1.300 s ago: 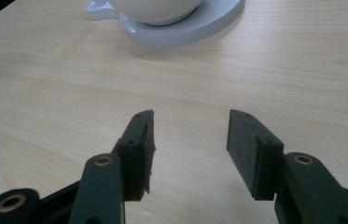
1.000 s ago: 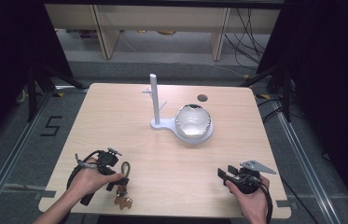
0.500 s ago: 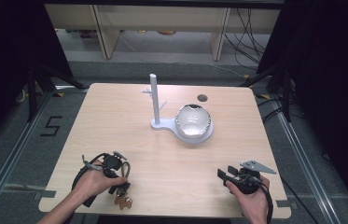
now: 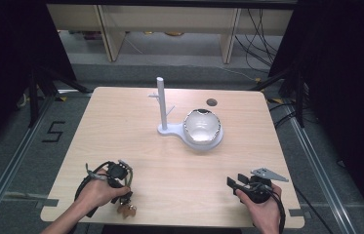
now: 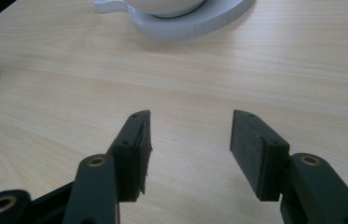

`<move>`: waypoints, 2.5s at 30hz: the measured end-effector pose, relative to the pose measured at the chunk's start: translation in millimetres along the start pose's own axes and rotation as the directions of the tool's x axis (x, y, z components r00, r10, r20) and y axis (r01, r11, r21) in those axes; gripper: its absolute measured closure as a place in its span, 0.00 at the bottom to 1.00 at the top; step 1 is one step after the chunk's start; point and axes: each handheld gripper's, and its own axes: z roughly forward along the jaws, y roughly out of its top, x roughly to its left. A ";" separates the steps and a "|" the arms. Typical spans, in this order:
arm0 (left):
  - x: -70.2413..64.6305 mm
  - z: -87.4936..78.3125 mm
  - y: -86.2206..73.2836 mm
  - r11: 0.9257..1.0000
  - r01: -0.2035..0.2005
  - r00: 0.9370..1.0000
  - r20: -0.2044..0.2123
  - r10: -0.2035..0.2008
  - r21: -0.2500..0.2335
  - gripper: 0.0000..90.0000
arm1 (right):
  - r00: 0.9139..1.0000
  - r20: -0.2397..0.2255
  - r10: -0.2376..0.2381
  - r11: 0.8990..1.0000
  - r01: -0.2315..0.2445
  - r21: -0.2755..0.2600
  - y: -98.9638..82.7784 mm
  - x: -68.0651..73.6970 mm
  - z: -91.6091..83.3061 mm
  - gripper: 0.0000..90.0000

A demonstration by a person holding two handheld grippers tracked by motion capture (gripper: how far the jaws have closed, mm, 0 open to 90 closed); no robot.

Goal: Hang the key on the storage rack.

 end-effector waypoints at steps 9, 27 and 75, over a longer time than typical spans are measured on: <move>4.0 -1.6 -9.2 0.993 -0.099 0.993 0.058 0.103 -0.064 0.82 | 1.000 0.014 0.007 1.000 -0.007 -0.008 0.1 0.1 -1.1 0.55; 9.7 -4.6 -38.5 0.964 -0.129 0.980 0.121 0.160 -0.235 0.86 | 0.999 0.013 -0.030 0.999 0.030 -0.030 0.0 -3.1 -0.8 0.55; 17.4 -34.1 -52.7 0.641 0.027 0.995 0.084 0.058 -0.767 0.87 | 0.999 0.030 -0.040 0.998 0.041 -0.044 -2.6 2.1 0.5 0.56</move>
